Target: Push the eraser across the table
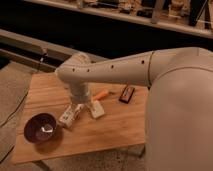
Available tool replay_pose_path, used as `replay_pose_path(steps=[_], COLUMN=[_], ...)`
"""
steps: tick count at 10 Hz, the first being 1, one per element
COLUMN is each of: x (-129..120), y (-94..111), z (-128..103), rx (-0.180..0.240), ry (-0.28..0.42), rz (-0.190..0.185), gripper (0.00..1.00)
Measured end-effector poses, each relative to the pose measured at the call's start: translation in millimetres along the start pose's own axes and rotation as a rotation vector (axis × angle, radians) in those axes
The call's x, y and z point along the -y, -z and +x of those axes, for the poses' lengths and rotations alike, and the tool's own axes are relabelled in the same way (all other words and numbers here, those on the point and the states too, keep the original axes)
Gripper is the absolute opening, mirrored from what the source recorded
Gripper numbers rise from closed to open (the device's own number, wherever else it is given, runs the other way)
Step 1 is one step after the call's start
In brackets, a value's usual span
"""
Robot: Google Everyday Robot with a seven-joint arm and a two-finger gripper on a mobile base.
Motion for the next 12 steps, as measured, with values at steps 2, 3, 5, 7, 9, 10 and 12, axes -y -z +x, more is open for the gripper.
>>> replay_pose_path(steps=[2, 3, 5, 7, 9, 10, 12], x=[0, 0, 0, 1, 33, 51, 75], y=[0, 0, 0, 1, 2, 2, 0], z=[0, 0, 0, 0, -12, -17, -29], rx=[0.000, 0.000, 0.000, 0.001, 0.008, 0.007, 0.008], ry=[0.000, 0.000, 0.000, 0.000, -0.056, -0.090, -0.137], rz=[0.000, 0.000, 0.000, 0.002, 0.053, 0.074, 0.097], gripper=[0.65, 0.65, 0.65, 0.65, 0.65, 0.65, 0.65])
